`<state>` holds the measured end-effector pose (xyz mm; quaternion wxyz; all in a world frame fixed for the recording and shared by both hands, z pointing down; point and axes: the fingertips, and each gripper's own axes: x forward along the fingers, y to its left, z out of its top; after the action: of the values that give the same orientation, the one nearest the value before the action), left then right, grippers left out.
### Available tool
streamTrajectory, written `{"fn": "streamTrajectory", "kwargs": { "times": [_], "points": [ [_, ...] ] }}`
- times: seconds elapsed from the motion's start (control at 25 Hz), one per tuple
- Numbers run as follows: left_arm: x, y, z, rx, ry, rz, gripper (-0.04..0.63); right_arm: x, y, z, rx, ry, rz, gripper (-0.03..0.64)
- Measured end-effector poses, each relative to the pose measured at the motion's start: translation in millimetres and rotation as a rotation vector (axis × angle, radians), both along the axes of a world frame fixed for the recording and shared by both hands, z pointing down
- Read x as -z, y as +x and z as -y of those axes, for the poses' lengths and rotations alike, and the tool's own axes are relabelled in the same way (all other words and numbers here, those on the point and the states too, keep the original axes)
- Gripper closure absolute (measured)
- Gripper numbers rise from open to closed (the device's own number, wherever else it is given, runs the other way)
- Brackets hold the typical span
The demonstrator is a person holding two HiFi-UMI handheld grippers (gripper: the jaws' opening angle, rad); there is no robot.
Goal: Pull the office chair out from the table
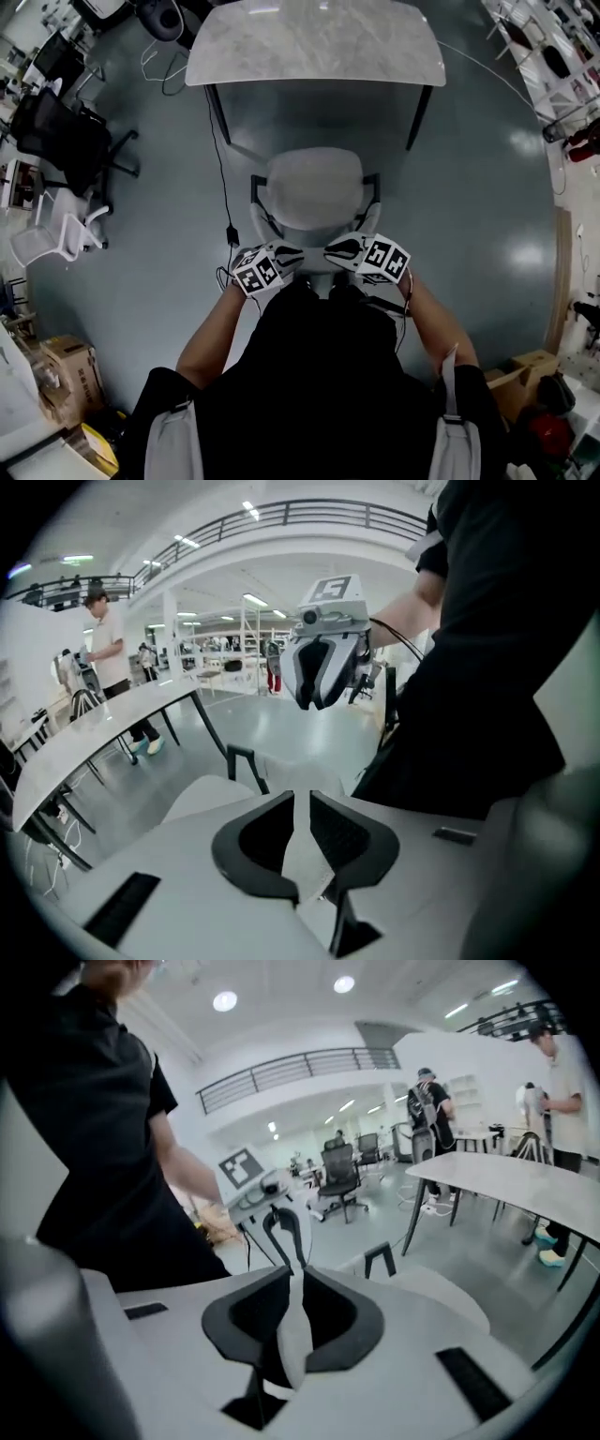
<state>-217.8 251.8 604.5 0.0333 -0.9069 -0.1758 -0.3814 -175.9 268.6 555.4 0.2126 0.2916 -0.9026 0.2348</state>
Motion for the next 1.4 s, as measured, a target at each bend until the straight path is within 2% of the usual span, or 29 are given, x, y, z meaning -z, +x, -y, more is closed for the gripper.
{"fn": "streamTrajectory", "kwargs": {
  "times": [0.12,0.28,0.44,0.52,0.64,0.72,0.8,0.96,1.12,1.32,1.4],
  "points": [
    [41,18,24,0.065,-0.010,-0.117,0.529,51,18,20,-0.098,0.086,0.088,0.575],
    [105,46,43,0.125,-0.057,-0.298,0.552,117,38,33,-0.176,0.236,0.172,0.585],
    [169,55,42,0.095,-0.067,-0.445,0.571,191,45,31,-0.219,0.404,0.283,0.592],
    [203,51,48,0.098,-0.070,-0.521,0.578,227,45,30,-0.243,0.487,0.306,0.594],
    [261,44,72,0.194,-0.152,-0.658,0.583,270,50,29,-0.274,0.595,0.320,0.597],
    [283,43,77,0.226,-0.220,-0.724,0.583,283,58,21,-0.300,0.628,0.333,0.597],
    [288,45,70,0.203,-0.239,-0.740,0.583,288,66,11,-0.325,0.640,0.332,0.597],
    [279,46,65,0.161,-0.218,-0.707,0.583,277,71,9,-0.344,0.635,0.256,0.597],
    [274,49,62,0.155,-0.251,-0.696,0.583,269,76,6,-0.369,0.624,0.267,0.597],
    [270,51,49,0.078,-0.257,-0.685,0.583,263,73,8,-0.373,0.620,0.259,0.597],
    [271,51,45,0.081,-0.269,-0.680,0.583,264,70,9,-0.374,0.625,0.260,0.598]
  ]
}}
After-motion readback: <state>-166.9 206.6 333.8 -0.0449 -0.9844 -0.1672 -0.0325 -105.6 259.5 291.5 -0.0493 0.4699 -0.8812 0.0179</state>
